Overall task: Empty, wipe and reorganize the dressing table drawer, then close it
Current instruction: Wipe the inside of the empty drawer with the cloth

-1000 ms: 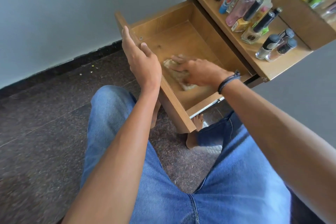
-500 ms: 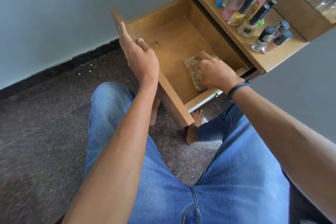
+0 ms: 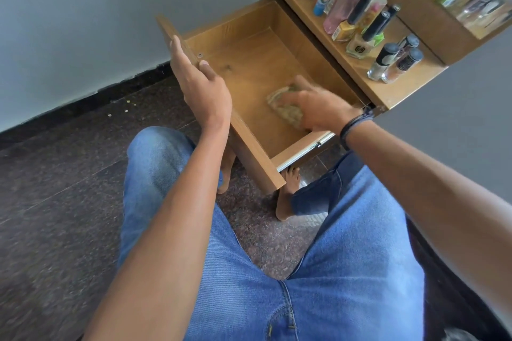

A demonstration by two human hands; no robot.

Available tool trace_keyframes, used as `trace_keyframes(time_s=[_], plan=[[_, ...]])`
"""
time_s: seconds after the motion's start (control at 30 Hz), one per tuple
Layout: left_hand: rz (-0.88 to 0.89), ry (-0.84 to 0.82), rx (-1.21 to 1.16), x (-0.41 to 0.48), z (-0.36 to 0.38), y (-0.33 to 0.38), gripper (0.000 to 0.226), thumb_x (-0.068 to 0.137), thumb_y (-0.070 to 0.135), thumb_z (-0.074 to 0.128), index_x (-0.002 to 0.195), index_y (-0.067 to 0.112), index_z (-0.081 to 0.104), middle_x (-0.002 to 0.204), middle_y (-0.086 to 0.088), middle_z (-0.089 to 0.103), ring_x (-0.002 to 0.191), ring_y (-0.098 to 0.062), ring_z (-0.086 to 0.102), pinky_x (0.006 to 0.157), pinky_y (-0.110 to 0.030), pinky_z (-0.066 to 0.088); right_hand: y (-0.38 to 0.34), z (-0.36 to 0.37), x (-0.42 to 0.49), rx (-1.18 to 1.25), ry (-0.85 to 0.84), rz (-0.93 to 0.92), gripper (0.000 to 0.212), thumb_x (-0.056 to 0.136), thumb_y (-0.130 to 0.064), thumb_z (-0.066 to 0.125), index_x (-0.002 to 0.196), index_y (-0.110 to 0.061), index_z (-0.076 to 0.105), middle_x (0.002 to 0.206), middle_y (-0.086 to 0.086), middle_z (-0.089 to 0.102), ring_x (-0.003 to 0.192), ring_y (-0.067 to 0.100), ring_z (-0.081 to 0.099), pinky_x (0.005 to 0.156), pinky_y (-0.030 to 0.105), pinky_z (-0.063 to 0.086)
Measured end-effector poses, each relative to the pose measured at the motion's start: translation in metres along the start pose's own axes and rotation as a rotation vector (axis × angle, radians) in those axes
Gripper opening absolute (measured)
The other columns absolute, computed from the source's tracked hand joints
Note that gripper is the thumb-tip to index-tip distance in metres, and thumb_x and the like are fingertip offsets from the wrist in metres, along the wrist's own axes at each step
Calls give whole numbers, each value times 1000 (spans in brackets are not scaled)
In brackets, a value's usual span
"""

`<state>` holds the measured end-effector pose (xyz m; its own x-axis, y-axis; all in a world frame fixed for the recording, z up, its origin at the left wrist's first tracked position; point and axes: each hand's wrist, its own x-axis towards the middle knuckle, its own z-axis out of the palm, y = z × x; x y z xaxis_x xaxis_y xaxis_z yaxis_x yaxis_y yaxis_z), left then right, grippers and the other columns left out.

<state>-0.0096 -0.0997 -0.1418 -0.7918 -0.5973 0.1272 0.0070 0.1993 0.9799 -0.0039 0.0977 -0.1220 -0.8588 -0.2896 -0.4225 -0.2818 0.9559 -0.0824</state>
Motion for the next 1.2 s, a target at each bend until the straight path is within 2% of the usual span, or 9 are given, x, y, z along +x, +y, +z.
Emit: trace_keyframes(time_s=[0.1, 0.2, 0.3, 0.5, 0.67, 0.87, 1.03, 1.13, 1.2], plan=[[2, 11, -5, 0, 1, 2, 57, 99, -7, 40, 153, 4, 31, 161, -11, 31, 149, -20, 28, 104, 1, 21, 23, -11, 0, 1, 16, 171, 72, 84, 5, 70, 140, -35, 49, 142, 9, 29, 111, 38, 58, 90, 41, 57], [10, 9, -3, -1, 1, 2, 57, 99, -8, 41, 153, 4, 30, 161, -12, 31, 149, -22, 28, 103, 2, 21, 17, -7, 2, -50, 38, 249, 67, 88, 5, 64, 138, -35, 43, 138, 13, 38, 118, 39, 51, 86, 45, 50], [2, 9, 1, 0, 0, 1, 57, 99, -7, 41, 154, 4, 30, 161, -11, 30, 149, -20, 28, 105, 0, 21, 9, 1, 7, -31, 68, 316, 59, 91, 7, 56, 136, -28, 41, 125, 16, 53, 97, 35, 55, 75, 42, 46], [-7, 14, 14, 1, -2, 0, 57, 99, -6, 41, 154, 5, 30, 161, -10, 31, 149, -19, 27, 106, -1, 20, -18, 3, 6, -23, 19, 181, 46, 95, -6, 54, 138, -18, 41, 112, 18, 64, 97, 39, 65, 70, 40, 50], [-10, 17, 12, 0, -2, 1, 56, 99, -6, 41, 153, 4, 30, 161, -11, 31, 149, -20, 27, 107, -1, 19, -56, 18, 5, 142, -61, -3, 61, 89, -2, 61, 142, -26, 41, 111, 3, 61, 68, 12, 56, 50, 24, 45], [-45, -2, -36, 0, -3, -3, 55, 101, -3, 42, 154, 6, 30, 162, -9, 29, 150, -18, 25, 106, -1, 19, -66, 21, 7, 58, -95, -131, 65, 88, -6, 64, 143, -27, 37, 121, 6, 65, 86, 28, 64, 69, 42, 59], [-76, -13, -58, 1, -3, -2, 56, 103, 0, 42, 156, 10, 27, 163, -6, 27, 150, -16, 24, 113, -9, 21, -65, 19, 23, 72, -42, -126, 65, 85, -2, 67, 141, -27, 43, 116, 4, 66, 82, 23, 62, 54, 28, 45], [-83, -5, -66, 0, -4, 0, 57, 103, 1, 43, 156, 10, 27, 163, -5, 28, 150, -16, 25, 120, -24, 25, -69, 14, 47, 81, -23, -134, 63, 81, -5, 69, 136, -28, 49, 119, 4, 64, 97, 28, 62, 66, 32, 41], [-84, -1, -73, 0, -4, -1, 57, 103, 1, 43, 156, 10, 27, 163, -5, 28, 149, -15, 25, 119, -21, 25, -73, 9, 66, 96, -4, -155, 58, 83, -8, 68, 134, -30, 52, 122, 4, 63, 107, 29, 62, 74, 34, 42]])
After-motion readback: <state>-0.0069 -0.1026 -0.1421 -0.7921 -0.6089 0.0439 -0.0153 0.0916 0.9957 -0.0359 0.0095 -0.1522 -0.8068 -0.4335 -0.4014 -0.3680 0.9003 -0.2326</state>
